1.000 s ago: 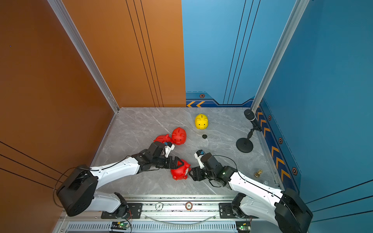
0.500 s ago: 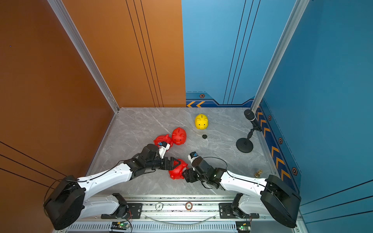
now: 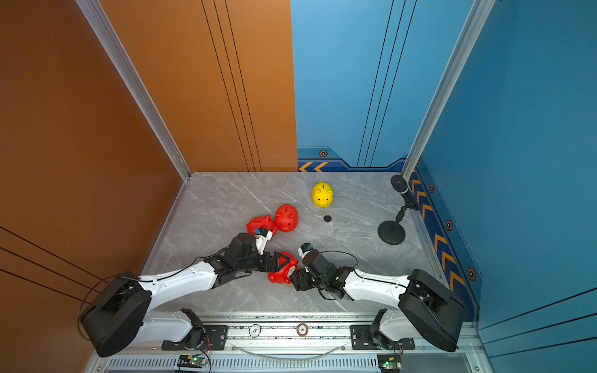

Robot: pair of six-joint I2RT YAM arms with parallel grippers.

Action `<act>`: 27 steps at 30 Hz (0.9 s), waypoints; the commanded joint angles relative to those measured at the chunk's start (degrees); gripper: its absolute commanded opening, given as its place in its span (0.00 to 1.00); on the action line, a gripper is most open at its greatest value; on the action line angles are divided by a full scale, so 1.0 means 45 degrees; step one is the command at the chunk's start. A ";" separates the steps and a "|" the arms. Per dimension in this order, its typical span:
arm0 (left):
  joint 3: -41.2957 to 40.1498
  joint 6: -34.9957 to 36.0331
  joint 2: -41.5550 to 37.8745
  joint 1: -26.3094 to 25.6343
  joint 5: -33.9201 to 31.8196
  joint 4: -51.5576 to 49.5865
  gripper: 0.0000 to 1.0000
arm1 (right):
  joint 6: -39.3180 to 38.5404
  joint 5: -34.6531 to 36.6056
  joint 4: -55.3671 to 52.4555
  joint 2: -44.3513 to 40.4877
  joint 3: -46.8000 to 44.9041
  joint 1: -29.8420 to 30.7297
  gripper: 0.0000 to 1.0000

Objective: Open piggy banks
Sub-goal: Adjust the piggy bank at the center of the board.

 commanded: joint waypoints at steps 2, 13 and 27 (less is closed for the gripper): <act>-0.0794 -0.0211 0.0344 0.0093 -0.0500 -0.0065 0.98 | -0.0272 0.0062 -0.0114 -0.0687 0.0107 -0.0390 0.64; -0.1451 -0.0775 0.0668 0.0313 -0.0738 0.0846 0.98 | -0.0014 -0.0790 0.0803 -0.0905 -0.0037 -0.0774 0.49; -0.1277 -0.1174 0.1684 0.0592 -0.0340 0.0950 0.98 | -0.0715 -0.0320 0.2009 -0.0259 0.0056 -0.0302 0.35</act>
